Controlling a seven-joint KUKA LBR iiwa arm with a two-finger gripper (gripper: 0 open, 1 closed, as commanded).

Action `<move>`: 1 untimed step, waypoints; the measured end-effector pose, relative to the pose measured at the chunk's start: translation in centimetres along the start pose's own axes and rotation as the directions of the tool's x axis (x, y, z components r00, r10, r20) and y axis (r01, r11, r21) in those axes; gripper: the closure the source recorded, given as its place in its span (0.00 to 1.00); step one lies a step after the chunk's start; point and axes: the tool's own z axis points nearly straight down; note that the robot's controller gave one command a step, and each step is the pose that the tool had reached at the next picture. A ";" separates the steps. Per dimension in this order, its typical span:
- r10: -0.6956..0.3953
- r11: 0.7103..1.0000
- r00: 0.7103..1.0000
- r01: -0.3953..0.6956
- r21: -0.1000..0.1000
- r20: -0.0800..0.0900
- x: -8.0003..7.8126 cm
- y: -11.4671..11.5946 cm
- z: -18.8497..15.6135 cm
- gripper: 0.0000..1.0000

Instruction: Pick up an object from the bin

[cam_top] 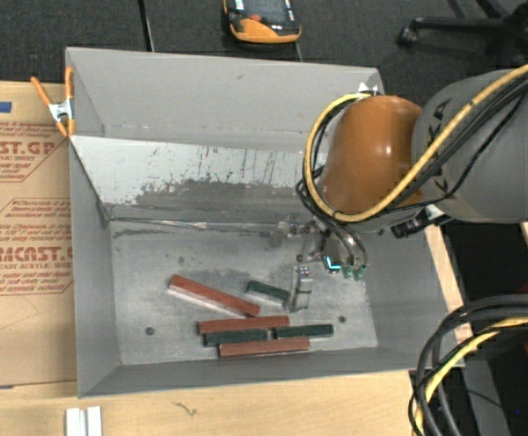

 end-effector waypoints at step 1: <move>0.000 1.000 1.000 0.000 0.000 0.008 -0.2 0.0 -0.4 0.00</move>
Offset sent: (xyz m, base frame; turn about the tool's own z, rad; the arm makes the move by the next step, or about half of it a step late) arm 0.0116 0.0001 -0.1004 -0.0081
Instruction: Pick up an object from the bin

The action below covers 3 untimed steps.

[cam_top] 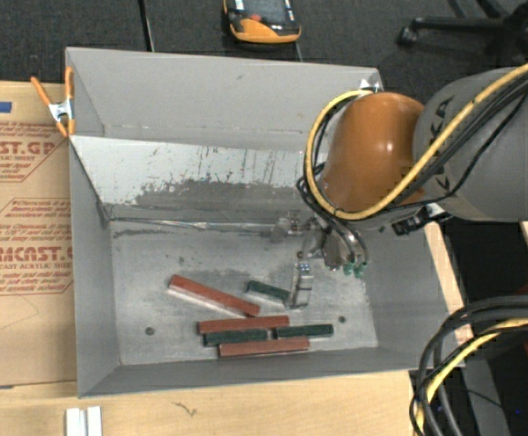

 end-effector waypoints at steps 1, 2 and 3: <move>-0.005 1.000 1.000 0.005 0.000 0.005 -0.8 0.0 7.1 0.00; 0.046 0.999 0.999 -0.046 0.000 -0.005 -0.5 0.4 6.3 0.00; 0.046 0.999 0.999 -0.046 0.000 0.003 -0.6 0.4 3.8 0.00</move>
Offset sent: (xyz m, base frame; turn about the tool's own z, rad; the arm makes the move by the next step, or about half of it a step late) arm 0.0052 0.0063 -0.0208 0.0870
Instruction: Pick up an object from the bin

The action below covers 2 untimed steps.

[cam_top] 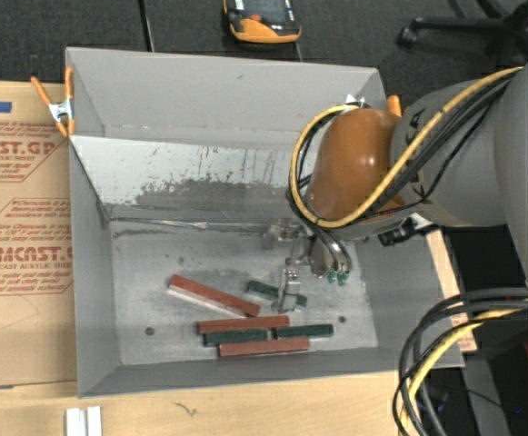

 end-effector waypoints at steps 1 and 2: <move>0.129 0.992 0.992 -0.129 0.000 -0.004 0.0 0.0 6.7 0.00; 0.070 0.998 0.998 -0.070 0.000 0.000 0.7 0.3 6.6 1.00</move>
Offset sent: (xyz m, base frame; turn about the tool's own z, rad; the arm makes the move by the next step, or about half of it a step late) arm -0.0073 0.0023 -0.0668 0.0707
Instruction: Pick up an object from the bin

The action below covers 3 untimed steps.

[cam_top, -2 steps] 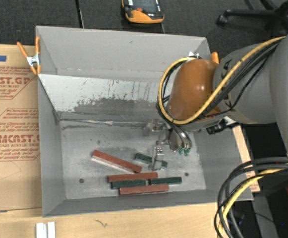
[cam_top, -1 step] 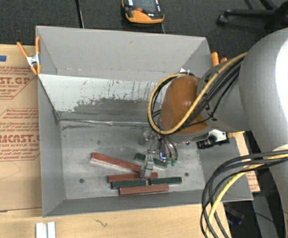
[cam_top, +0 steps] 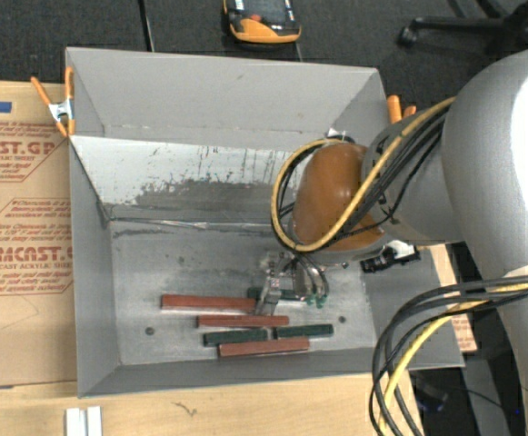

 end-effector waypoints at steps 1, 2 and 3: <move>0.000 1.000 1.000 0.000 0.000 0.000 0.0 0.0 0.0 1.00; 0.000 1.000 1.000 0.000 0.000 -0.003 0.1 0.0 -0.3 1.00; 0.000 1.000 1.000 0.000 0.002 -0.013 0.4 -0.1 -2.1 1.00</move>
Offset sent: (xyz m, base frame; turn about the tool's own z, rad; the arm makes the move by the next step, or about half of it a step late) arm 0.0000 0.0001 0.0664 0.0000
